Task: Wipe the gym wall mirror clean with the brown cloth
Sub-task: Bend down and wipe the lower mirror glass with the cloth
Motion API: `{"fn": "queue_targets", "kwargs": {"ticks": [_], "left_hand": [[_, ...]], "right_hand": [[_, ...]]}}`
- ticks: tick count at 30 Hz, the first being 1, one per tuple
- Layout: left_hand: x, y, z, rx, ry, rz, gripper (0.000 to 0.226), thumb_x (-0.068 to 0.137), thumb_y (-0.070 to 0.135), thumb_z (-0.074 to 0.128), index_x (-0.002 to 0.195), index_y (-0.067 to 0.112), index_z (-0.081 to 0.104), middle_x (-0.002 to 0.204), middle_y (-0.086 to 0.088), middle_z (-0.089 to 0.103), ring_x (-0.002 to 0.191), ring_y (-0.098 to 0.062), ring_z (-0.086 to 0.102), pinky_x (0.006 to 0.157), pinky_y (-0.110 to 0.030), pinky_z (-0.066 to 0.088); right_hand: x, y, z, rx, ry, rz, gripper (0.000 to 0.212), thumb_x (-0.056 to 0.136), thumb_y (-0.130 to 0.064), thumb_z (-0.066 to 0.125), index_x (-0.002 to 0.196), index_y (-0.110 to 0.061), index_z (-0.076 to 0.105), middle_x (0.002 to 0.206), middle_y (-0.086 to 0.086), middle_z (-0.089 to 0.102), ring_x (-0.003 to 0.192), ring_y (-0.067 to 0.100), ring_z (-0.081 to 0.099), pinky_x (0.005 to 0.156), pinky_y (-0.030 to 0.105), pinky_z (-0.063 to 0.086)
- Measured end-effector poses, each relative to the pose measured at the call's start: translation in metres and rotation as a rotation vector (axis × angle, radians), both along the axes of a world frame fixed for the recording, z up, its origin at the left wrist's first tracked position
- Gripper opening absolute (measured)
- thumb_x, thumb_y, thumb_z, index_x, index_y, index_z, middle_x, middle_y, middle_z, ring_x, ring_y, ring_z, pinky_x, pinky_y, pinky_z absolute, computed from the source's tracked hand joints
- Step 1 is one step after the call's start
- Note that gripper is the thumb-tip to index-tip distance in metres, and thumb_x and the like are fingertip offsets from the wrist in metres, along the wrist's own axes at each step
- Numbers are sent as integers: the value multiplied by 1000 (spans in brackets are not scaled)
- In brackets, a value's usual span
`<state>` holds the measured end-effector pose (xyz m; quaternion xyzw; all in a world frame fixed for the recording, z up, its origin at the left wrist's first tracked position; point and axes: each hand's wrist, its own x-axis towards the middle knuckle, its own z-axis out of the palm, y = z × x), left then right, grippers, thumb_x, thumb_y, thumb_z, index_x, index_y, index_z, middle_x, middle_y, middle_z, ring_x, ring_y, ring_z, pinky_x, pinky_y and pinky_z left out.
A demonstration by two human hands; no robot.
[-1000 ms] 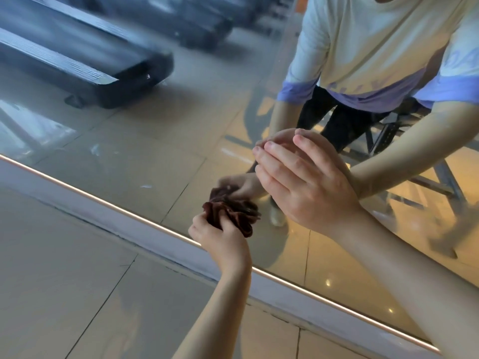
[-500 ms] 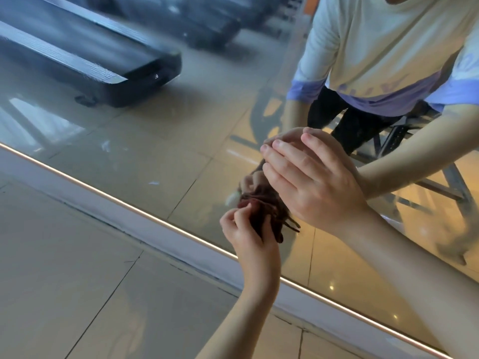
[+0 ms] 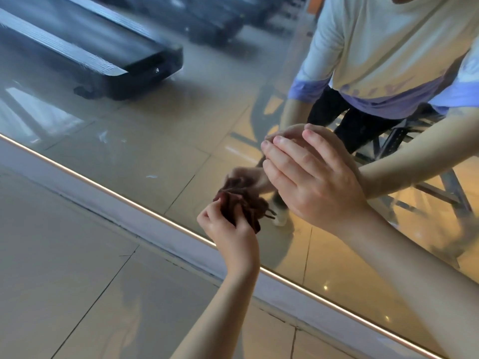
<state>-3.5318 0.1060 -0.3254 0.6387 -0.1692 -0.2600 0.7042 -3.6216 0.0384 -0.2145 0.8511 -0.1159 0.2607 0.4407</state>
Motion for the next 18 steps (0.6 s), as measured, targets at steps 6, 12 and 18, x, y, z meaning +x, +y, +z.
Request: {"fn": "queue_targets", "kwargs": {"ticks": [6,12,18], "left_hand": [[7,13,8,-114,-147,-60,42,92,-6,59,90,34,48,103,8,46,92,11,49,83,-4,39],[41,8,-1,-111,161,15,27,100,2,54,102,29,54,101,8,62,86,10,61,78,-9,47],[52,16,7,-123,148,-130,20,96,6,62,96,26,59,96,2,66,80,7,64,71,-11,50]], "right_hand": [[-1,1,1,-10,-5,-5,18,96,-10,56,104,-10,72,126,8,66,121,21,56,110,44,36],[-2,1,0,-9,14,-11,19,94,-9,58,107,-9,72,127,10,66,123,23,54,111,45,36],[-2,1,0,-20,12,-19,20,95,-8,57,109,-8,71,128,10,65,123,23,53,111,44,35]]}}
